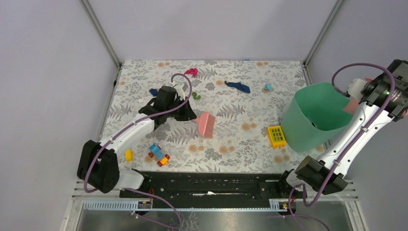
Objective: Sweep away the paper scraps from the table
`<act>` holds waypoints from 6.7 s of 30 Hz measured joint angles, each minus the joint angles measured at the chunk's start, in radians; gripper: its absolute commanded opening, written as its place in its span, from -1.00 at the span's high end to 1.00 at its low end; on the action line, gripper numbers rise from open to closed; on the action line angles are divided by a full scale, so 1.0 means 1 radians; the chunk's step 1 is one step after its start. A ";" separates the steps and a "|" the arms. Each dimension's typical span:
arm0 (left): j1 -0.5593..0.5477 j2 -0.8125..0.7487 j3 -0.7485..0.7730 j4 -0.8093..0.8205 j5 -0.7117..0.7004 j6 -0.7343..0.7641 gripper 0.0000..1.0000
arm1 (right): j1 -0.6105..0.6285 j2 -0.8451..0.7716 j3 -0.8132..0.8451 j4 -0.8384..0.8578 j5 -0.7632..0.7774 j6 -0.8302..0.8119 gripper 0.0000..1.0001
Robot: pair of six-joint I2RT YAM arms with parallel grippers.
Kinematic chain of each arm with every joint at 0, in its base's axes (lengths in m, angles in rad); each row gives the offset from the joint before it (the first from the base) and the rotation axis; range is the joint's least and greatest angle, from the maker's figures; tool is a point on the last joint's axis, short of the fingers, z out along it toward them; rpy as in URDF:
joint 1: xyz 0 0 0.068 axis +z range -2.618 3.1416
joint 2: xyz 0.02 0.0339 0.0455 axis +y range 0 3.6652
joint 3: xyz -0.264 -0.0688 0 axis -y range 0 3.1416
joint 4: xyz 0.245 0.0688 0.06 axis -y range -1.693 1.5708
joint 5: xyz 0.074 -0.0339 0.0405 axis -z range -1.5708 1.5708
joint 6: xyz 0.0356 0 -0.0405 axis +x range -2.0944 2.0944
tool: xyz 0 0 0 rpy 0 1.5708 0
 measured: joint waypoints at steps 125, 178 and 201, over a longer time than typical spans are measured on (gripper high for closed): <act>-0.240 0.743 1.038 -0.358 -0.222 0.119 1.00 | 0.864 0.058 -0.789 -0.013 -0.340 0.952 1.00; -0.273 0.982 1.410 -0.521 -0.391 0.354 1.00 | 0.994 0.182 -0.939 0.294 -0.415 1.178 1.00; -0.287 0.723 1.210 -0.505 -0.048 0.050 1.00 | 0.994 0.187 -0.920 0.379 -0.527 1.215 1.00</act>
